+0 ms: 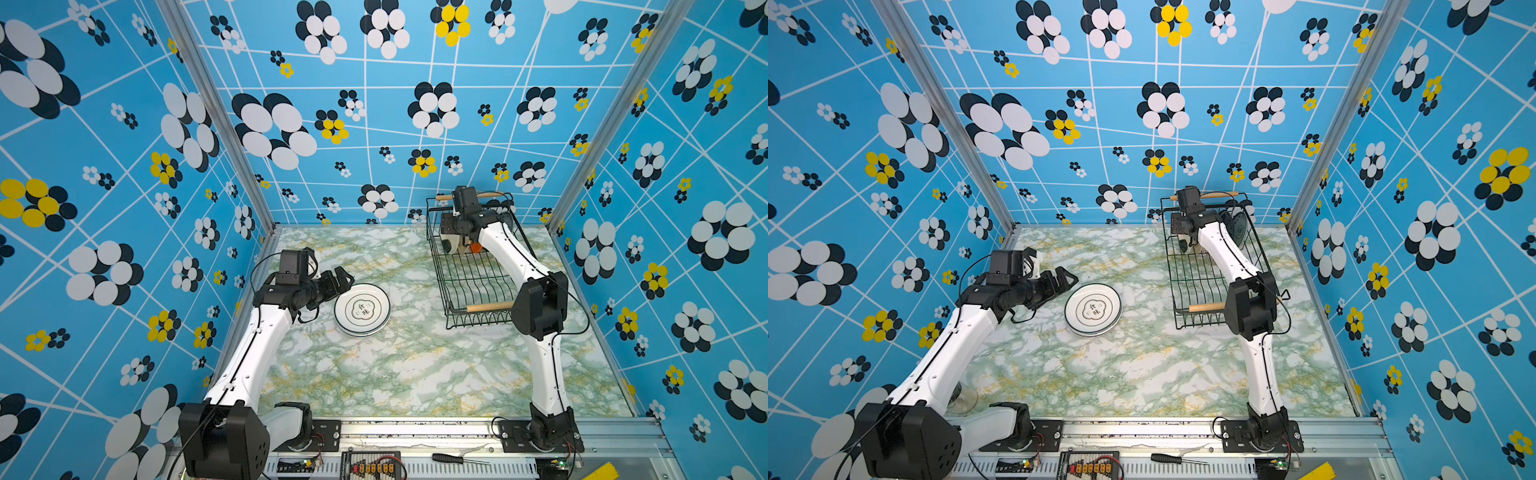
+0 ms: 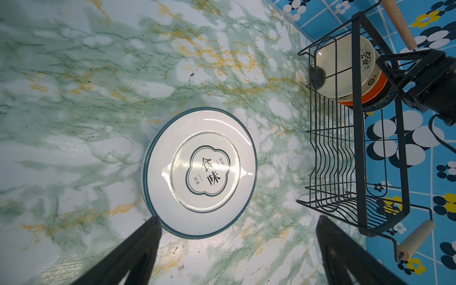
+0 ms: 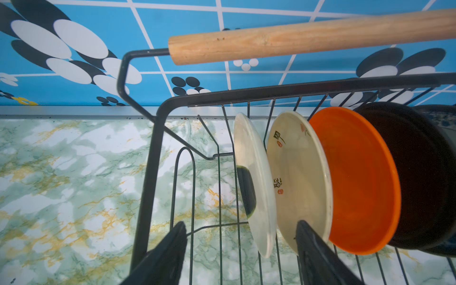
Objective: Unload the plates from the dish rack
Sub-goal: Pick up the plate from the dish rack.
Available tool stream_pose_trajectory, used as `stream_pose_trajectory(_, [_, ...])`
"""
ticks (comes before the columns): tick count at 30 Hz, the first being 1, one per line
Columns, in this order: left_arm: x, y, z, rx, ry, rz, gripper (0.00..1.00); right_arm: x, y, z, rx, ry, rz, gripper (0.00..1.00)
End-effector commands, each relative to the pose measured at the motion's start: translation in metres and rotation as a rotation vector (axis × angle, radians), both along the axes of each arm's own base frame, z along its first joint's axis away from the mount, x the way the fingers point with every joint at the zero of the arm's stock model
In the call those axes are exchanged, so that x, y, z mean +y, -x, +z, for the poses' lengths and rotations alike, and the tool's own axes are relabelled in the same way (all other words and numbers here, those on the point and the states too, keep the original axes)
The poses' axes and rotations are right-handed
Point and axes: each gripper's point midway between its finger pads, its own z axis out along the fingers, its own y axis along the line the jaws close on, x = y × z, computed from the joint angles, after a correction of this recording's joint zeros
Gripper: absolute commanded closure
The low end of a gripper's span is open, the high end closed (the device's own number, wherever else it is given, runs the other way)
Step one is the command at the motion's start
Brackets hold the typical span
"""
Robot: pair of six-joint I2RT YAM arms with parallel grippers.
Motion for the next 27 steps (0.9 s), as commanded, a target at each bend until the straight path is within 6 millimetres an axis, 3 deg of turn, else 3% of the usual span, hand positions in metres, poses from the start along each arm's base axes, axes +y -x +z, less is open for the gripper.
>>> stream_pose_trajectory(1, [-0.006, 0.0, 0.006, -0.009, 0.005, -0.033, 0.01, -0.007, -0.003, -0.009, 0.036, 0.019, -0.017, 0.31])
stream_pose_trajectory(13, [-0.009, -0.002, 0.008, -0.02, 0.015, -0.049, 0.01, -0.021, -0.02, -0.041, 0.07, 0.06, -0.052, 0.43])
stream_pose_trajectory(20, [-0.006, -0.008, 0.016, -0.058, -0.012, -0.053, 0.01, -0.021, -0.028, -0.053, 0.072, 0.059, -0.073, 0.46])
stream_pose_trajectory(27, [-0.004, -0.012, 0.011, -0.046, -0.032, -0.052, 0.01, -0.021, -0.03, -0.066, 0.087, 0.069, -0.078, 0.5])
